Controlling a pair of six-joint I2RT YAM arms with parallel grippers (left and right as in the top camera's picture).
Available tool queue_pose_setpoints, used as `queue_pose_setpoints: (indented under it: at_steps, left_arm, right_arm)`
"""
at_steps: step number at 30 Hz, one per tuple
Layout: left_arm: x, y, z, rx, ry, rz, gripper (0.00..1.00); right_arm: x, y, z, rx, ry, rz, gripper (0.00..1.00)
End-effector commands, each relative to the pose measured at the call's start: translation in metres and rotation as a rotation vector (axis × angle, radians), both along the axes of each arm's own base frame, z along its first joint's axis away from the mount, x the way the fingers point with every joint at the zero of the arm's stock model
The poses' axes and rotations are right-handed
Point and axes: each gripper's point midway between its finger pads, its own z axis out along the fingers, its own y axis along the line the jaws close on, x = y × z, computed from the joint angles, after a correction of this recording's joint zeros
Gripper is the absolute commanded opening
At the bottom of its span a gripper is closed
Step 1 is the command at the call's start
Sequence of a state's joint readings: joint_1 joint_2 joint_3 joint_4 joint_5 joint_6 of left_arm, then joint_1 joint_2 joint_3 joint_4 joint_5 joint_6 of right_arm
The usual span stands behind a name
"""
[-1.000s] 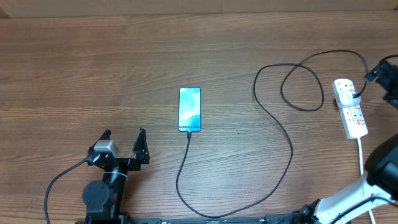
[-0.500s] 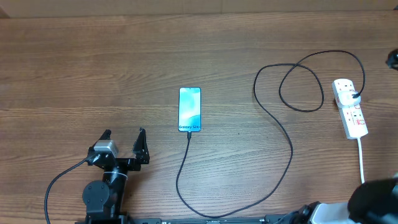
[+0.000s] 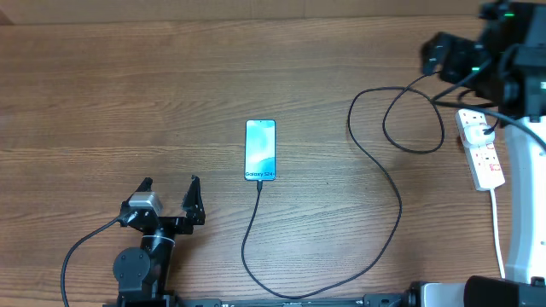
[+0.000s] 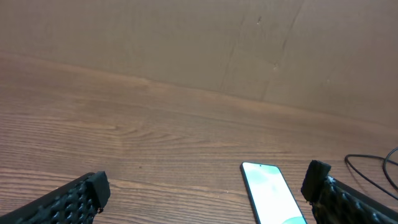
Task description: Plug charger to phone and switch on socket
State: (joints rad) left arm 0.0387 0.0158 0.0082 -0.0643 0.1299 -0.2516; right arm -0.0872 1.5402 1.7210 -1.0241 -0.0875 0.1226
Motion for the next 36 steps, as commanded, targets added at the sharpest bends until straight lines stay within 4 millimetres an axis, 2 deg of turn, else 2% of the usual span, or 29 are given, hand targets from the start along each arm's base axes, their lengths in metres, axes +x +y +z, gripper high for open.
queue_pose_setpoints:
  at_steps: [1, 3, 5, 10, 14, 19, 23, 27, 31, 36]
  left_arm:
    - [0.000, 0.000, 0.000, 0.028, -0.008, 0.000, 1.00]
    - [0.000, 0.000, 0.000, 0.028, -0.008, 0.000, 1.00]
    - [0.000, 0.000, 0.000, 0.028, -0.008, 0.000, 1.00]
    - [0.000, 0.000, 0.000, 0.028, -0.008, 0.000, 1.00]
    - [0.000, 0.000, 0.000, 0.028, -0.008, 0.000, 1.00]
    - [0.000, 0.000, 0.000, 0.028, -0.008, 0.000, 1.00]
    - [0.000, 0.000, 0.000, 0.028, -0.008, -0.001, 1.00]
    - [0.000, 0.000, 0.000, 0.028, -0.008, 0.000, 1.00]
    - [0.000, 0.000, 0.000, 0.028, -0.008, 0.000, 1.00]
    - [0.000, 0.000, 0.000, 0.028, -0.008, 0.000, 1.00]
  right_arm:
    - [-0.003, 0.006, 0.006, -0.076, -0.005, -0.020, 1.00]
    - [-0.004, 0.019, 0.002, -0.066, 0.005, 0.013, 1.00]
    - [-0.007, 0.031, -0.012, -0.062, 0.041, 0.043, 1.00]
    - [-0.008, 0.036, -0.053, -0.062, 0.107, 0.057, 1.00]
    - [-0.012, 0.038, -0.094, -0.055, 0.155, 0.066, 1.00]
    - [-0.033, 0.044, -0.151, -0.022, 0.242, 0.094, 1.00]
    - [-0.053, 0.045, -0.187, -0.007, 0.275, 0.094, 1.00]
    - [-0.070, 0.045, -0.207, 0.020, 0.245, 0.059, 1.00]
    - [-0.084, 0.044, -0.214, 0.025, 0.170, 0.055, 1.00]
    - [-0.112, 0.043, -0.223, 0.024, 0.133, 0.056, 1.00]
